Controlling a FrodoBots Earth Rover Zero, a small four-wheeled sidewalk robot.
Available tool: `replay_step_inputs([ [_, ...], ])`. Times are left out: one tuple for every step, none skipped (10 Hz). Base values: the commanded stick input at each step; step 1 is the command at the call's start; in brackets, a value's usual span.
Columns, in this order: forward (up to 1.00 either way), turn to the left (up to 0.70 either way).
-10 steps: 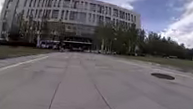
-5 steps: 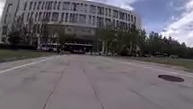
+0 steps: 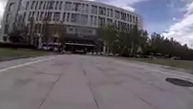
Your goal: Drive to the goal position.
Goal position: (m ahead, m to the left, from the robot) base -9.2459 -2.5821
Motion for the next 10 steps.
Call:
replay_step_inputs([
  [0.70, 0.01],
  [0.70, 0.01],
  [0.70, 0.01],
  [0.70, 0.01],
  [0.70, 0.01],
  [0.70, 0.01],
  [0.70, 0.01],
  [0.70, 0.01],
  [0.70, 0.01],
  [0.70, 0.01],
])
